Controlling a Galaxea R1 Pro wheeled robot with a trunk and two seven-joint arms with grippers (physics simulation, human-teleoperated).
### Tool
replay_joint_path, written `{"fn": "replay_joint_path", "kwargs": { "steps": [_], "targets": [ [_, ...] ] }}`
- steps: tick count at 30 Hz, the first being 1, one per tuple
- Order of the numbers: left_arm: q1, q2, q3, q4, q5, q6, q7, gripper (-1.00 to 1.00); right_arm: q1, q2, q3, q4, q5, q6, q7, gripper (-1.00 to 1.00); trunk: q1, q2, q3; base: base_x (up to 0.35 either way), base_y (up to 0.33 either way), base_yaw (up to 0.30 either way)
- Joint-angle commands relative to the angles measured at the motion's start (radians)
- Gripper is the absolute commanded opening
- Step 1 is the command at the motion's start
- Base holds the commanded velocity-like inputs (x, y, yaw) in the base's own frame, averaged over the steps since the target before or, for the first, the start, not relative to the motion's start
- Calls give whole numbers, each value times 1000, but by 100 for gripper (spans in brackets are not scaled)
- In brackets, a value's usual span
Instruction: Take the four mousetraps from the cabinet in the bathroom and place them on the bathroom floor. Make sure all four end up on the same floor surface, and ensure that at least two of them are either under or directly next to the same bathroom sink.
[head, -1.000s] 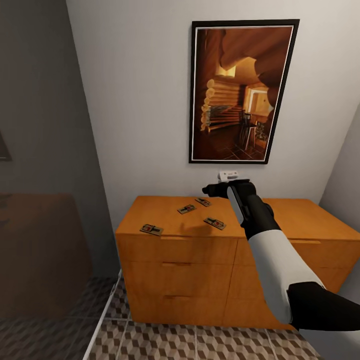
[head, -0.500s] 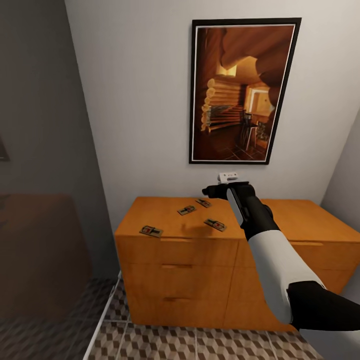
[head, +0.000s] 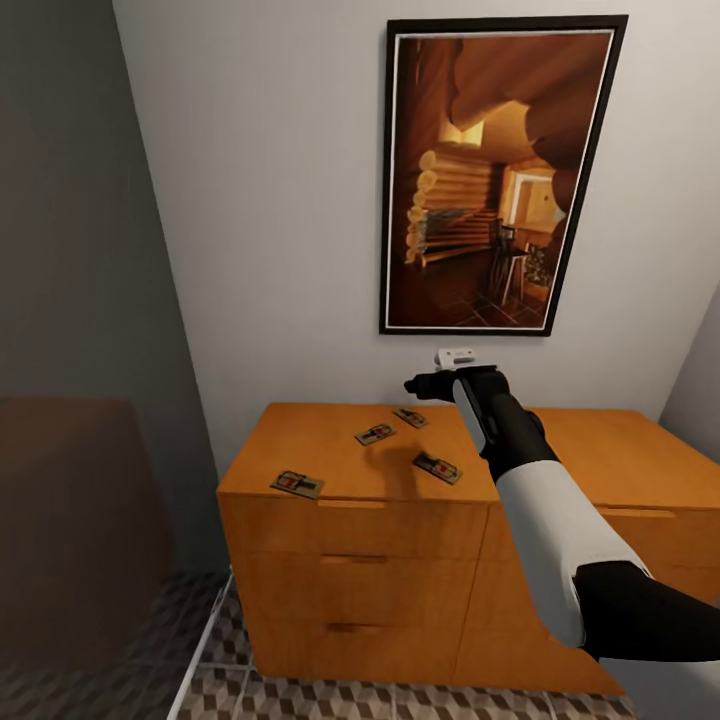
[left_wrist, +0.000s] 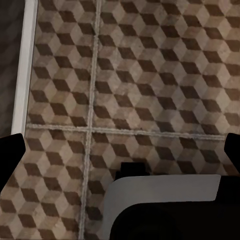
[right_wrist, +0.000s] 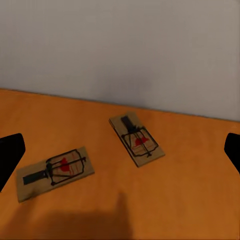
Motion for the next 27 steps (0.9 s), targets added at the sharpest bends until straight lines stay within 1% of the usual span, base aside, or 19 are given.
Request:
{"fn": "replay_joint_path", "kwargs": {
  "steps": [1,5,8,13,27],
  "targets": [
    [1,0,2,-1,0,-1,0,100,-1,0,0,2,4,4,5,100,0,0,-1,84,0,0],
    [1,0,1,0,0,-1,0,100,-1,-1,0,22,4,-6,5,100,0,0,-1,40,0,0],
    [1,0,0,2,0,-1,0,100,-1,-1,0,52,5,-50,5,100,0,0,-1,14,0,0],
    [1,0,0,8,0,-1,0,100,-1,-3,0,90,6,-85,5,100,0,0,-1,5,0,0],
    [1,0,0,12,0,-1,0,100,-1,-9,0,152,6,-137,5,100,0,0,-1,0,0,0]
  ]
}}
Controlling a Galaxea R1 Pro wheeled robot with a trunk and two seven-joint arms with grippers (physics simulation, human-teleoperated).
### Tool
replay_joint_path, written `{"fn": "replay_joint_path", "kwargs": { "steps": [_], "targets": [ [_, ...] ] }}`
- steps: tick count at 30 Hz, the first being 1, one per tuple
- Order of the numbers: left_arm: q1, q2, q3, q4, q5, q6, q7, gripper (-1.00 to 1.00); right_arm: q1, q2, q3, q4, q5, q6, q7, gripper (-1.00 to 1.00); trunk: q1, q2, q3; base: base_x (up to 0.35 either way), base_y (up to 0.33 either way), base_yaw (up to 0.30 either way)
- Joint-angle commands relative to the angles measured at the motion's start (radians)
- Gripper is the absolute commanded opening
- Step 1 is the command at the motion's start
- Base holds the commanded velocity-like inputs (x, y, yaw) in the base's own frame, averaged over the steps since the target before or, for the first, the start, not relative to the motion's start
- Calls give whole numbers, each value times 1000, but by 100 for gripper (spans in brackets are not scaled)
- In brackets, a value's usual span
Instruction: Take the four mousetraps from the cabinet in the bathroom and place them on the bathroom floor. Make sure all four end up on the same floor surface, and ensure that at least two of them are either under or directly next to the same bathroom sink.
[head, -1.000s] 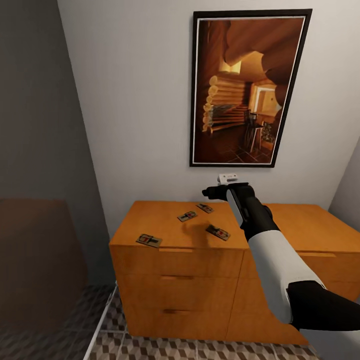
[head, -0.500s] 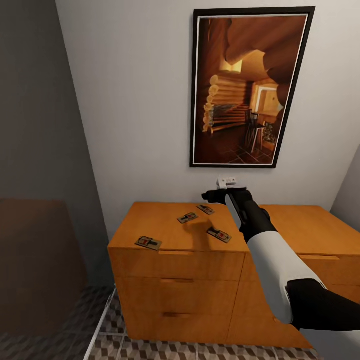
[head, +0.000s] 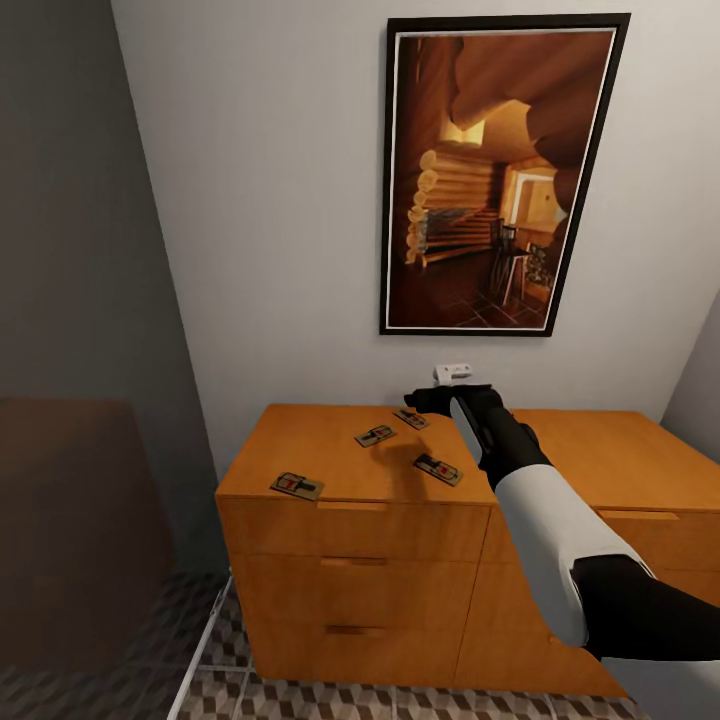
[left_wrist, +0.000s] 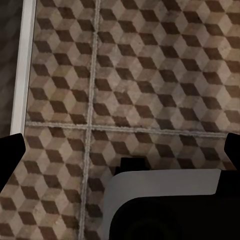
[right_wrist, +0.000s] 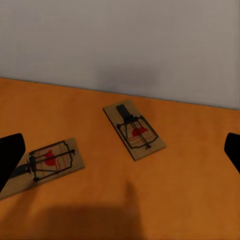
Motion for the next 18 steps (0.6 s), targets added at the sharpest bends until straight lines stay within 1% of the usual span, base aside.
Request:
{"fn": "replay_joint_path", "kwargs": {
  "steps": [1,18],
  "targets": [
    [1,0,2,-2,0,-1,0,100,-1,0,0,1,4,4,4,100,0,-1,-1,0,0,0],
    [1,0,3,-2,0,-1,0,100,0,-3,0,18,4,-1,5,100,0,-1,-1,2,0,0]
  ]
}}
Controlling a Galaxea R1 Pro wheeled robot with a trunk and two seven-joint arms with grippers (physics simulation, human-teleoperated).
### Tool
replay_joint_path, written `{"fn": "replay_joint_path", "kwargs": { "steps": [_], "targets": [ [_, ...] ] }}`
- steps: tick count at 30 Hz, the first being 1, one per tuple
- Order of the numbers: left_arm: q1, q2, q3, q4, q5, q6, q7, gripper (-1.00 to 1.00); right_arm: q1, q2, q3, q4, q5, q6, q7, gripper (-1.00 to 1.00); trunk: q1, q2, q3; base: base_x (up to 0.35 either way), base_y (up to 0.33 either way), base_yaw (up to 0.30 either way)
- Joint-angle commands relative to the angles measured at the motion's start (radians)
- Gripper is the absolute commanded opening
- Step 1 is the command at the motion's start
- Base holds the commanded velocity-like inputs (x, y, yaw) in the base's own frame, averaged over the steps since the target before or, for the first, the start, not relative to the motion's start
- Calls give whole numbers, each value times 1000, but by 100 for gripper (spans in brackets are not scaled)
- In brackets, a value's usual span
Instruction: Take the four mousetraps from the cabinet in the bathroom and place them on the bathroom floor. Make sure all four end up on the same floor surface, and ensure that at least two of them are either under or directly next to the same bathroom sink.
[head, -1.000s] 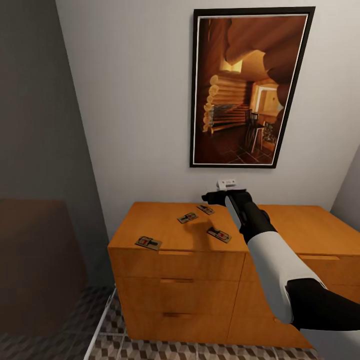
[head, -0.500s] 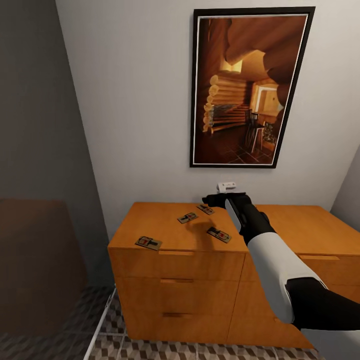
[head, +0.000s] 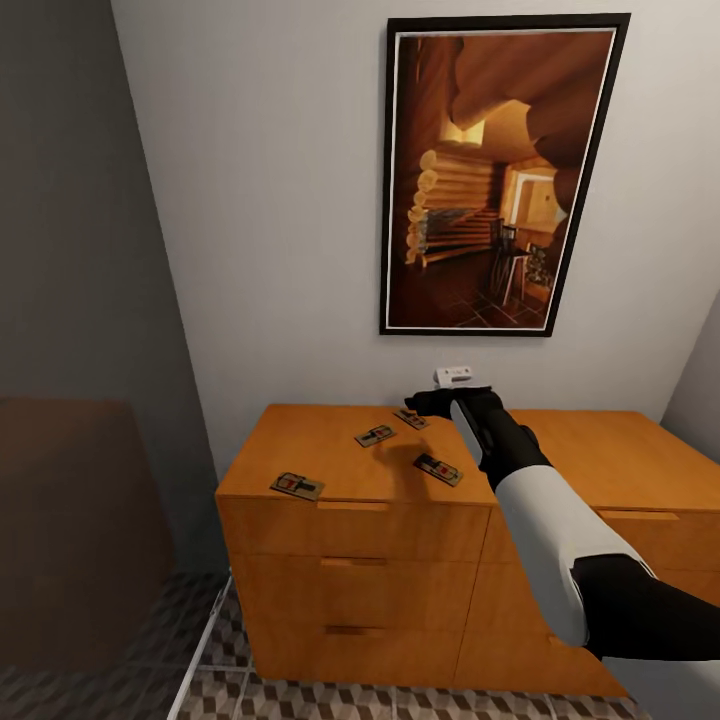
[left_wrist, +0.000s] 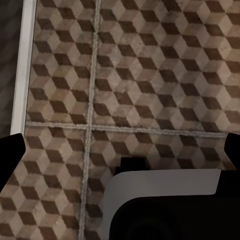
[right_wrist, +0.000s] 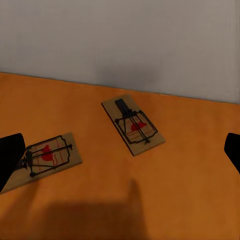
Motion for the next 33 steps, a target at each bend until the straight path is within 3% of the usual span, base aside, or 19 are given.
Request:
{"fn": "replay_joint_path", "kwargs": {
  "steps": [1,14,33],
  "targets": [
    [1,0,2,-2,0,-1,0,100,0,0,0,0,4,5,4,100,0,0,-1,53,0,0],
    [1,0,2,-2,0,-1,0,100,1,0,-1,73,5,-74,6,100,0,0,-1,58,-11,0],
    [1,0,2,-2,0,-1,0,100,1,-8,-1,112,8,-88,37,100,0,0,-1,2,0,0]
  ]
}}
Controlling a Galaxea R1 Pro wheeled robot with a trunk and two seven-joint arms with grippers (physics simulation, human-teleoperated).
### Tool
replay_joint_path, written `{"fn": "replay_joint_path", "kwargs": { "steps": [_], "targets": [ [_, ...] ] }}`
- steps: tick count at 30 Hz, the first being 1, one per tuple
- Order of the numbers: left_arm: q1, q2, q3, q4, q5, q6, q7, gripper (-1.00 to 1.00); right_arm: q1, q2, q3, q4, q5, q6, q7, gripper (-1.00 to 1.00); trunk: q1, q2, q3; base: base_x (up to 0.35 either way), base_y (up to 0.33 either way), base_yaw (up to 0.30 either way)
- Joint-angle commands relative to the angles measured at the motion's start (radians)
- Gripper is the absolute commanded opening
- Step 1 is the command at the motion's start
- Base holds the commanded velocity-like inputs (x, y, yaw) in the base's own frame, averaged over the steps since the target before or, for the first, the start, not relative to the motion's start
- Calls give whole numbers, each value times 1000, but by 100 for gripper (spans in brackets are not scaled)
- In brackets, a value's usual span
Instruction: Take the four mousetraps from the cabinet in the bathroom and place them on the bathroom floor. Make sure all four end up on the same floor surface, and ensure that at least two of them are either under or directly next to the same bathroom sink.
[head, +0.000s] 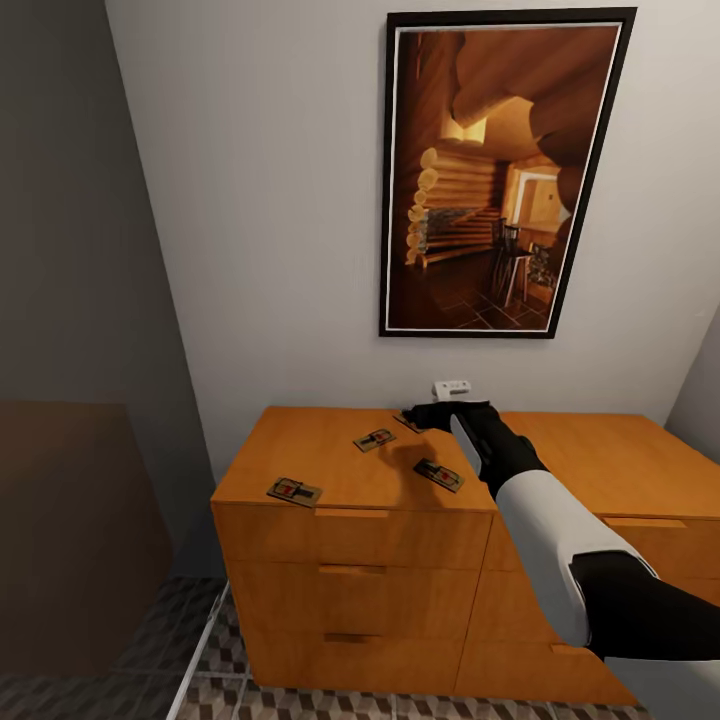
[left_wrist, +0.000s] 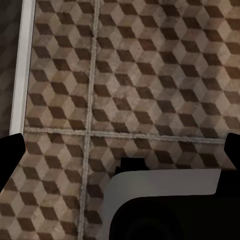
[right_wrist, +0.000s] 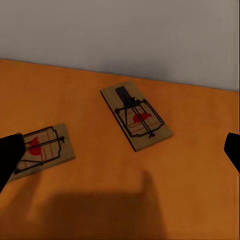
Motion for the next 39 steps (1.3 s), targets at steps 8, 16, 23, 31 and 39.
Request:
{"fn": "replay_joint_path", "kwargs": {
  "steps": [8,16,23,31,39],
  "targets": [
    [1,0,3,-2,1,-1,0,100,0,-7,1,2,4,5,6,100,0,-1,-1,0,0,0],
    [1,0,3,-1,2,-1,0,100,0,-9,1,3,3,5,7,100,0,-1,-1,129,0,0],
    [1,0,4,5,1,-1,0,100,0,-9,1,3,3,5,30,100,0,-1,-1,206,0,0],
    [1,0,4,11,0,-1,0,100,0,-19,1,3,7,5,88,100,0,-1,-1,65,0,0],
    [1,0,4,12,0,-1,0,100,0,-27,1,3,6,5,97,100,0,-1,-1,8,0,0]
  ]
}}
